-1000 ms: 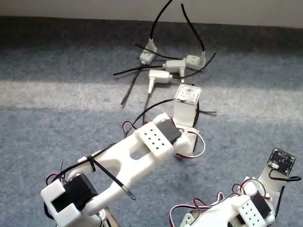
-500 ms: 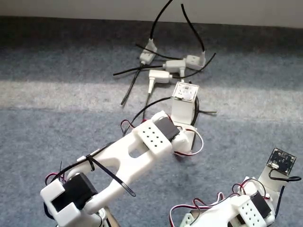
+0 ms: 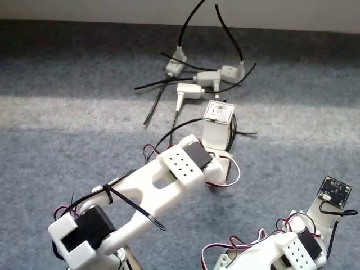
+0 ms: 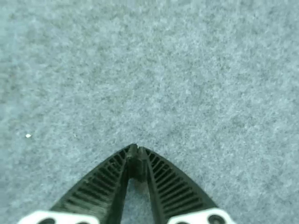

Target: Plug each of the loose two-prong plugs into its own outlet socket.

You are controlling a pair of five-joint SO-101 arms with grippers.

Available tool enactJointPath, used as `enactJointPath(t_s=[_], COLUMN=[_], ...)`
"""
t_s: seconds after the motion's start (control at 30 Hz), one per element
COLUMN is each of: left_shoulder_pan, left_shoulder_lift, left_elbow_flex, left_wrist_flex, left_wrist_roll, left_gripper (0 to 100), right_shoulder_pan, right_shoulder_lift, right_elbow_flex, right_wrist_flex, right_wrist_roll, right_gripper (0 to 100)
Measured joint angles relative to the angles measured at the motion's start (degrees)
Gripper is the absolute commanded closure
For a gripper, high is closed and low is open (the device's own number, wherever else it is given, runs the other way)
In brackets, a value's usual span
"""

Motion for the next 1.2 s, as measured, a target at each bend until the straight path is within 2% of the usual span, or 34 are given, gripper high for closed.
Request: enactJointPath(t_s=[1.2], left_shoulder_pan=[0.0], left_shoulder_lift=[0.1], left_elbow_flex=[2.0], left_wrist_flex=[-2.5], left_wrist_roll=[0.0], left_gripper=[99], right_shoulder_pan=[0.0], right_shoulder_lift=[0.0], right_elbow_flex=[0.0], right_wrist_flex=[0.0], right_wrist_roll=[0.0], right_gripper=[99.1])
